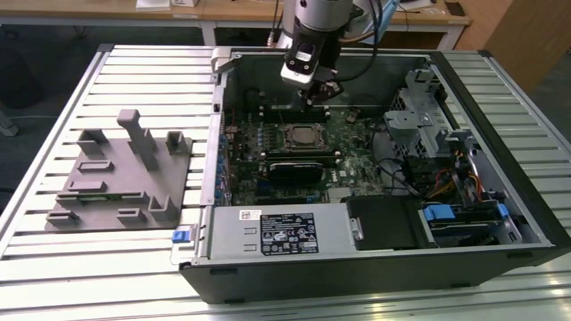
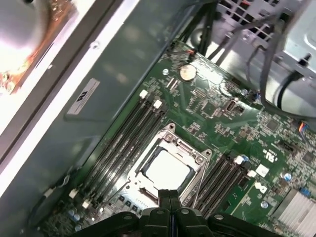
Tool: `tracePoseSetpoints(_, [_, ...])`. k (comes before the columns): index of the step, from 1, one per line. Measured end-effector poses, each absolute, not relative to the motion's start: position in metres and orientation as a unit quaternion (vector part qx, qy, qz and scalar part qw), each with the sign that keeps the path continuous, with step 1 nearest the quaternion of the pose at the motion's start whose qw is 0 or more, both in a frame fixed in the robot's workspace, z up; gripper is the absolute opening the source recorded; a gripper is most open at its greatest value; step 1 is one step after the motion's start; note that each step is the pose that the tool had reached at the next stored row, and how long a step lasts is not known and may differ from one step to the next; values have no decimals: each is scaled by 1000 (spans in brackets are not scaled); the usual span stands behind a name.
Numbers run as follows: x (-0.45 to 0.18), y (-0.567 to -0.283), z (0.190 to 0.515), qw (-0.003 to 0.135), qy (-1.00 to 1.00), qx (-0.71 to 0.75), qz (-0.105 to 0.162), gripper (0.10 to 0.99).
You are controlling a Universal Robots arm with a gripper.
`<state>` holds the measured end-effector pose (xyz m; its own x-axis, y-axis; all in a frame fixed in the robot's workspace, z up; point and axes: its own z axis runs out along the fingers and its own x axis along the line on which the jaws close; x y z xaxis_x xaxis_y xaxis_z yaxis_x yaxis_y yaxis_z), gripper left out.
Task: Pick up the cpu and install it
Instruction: 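Install the first cpu locking lever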
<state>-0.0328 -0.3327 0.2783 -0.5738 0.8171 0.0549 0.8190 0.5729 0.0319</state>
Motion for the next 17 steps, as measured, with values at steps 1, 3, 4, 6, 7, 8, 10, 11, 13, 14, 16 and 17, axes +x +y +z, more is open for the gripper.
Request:
tracePoseSetpoints(1, [-33,-333,278,17,-890,-455,-27,106])
tracePoseSetpoints(3, [-33,-333,278,17,-896,-443,-26,106])
tracePoseSetpoints(4, [-33,-333,278,18,-899,-437,-26,106])
tracePoseSetpoints(6, [-33,-333,278,18,-904,-427,-26,106])
tracePoseSetpoints(7, [-33,-333,278,18,-906,-421,-26,106])
tracePoseSetpoints(8, [-33,-333,278,18,-909,-416,-26,106])
tracePoseSetpoints(10, [-33,-333,278,18,-914,-405,-26,106])
tracePoseSetpoints(11, [-33,-333,278,18,-916,-400,-26,106])
tracePoseSetpoints(13, [-33,-333,278,19,-921,-388,-26,106])
tracePoseSetpoints(14, [-33,-333,278,19,-923,-383,-25,106])
tracePoseSetpoints(16, [-33,-333,278,19,-927,-373,-25,106])
tracePoseSetpoints(17, [-33,-333,278,19,-930,-367,-25,106])
